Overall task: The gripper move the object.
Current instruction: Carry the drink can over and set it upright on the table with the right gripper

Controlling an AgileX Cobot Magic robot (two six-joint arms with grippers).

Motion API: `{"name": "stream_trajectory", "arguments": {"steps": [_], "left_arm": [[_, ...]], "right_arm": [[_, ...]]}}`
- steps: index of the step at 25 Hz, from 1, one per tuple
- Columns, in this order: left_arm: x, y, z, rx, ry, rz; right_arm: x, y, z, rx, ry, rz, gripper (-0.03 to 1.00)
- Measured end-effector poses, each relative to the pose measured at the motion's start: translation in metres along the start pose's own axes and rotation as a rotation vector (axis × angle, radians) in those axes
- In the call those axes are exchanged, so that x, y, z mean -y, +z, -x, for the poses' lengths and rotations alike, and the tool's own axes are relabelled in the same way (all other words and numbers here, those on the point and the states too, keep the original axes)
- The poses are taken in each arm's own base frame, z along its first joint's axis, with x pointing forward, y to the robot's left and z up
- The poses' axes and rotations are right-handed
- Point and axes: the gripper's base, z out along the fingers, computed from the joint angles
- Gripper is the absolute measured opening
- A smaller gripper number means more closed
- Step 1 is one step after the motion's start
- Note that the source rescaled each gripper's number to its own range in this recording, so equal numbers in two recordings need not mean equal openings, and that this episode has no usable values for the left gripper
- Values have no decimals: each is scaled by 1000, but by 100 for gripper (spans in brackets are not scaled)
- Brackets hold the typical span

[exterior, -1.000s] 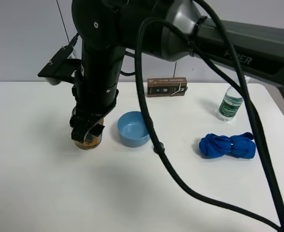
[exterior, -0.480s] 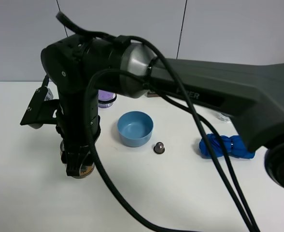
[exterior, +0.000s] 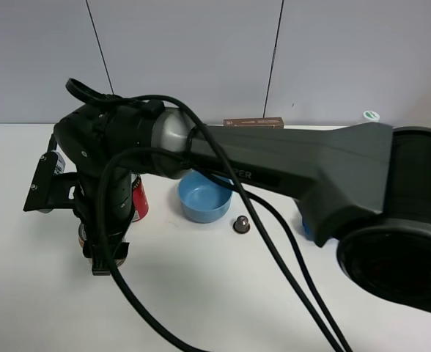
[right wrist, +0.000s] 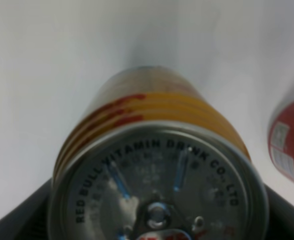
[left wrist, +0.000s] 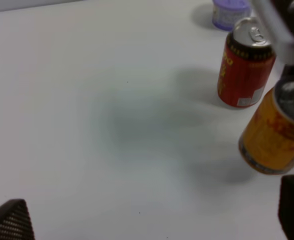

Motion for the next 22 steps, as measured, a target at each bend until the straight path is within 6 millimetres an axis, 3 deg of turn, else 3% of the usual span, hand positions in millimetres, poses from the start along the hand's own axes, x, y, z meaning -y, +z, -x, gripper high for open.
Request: {"name": "stream_trajectory", "arguments": {"steps": [8,22], "left_arm": [[0,0,0,0,0,0],[0,0,0,0,0,0]], "right_arm": [[7,25,9,-13,-2,12,0],[5,42,4,-62,0,47,0]]}}
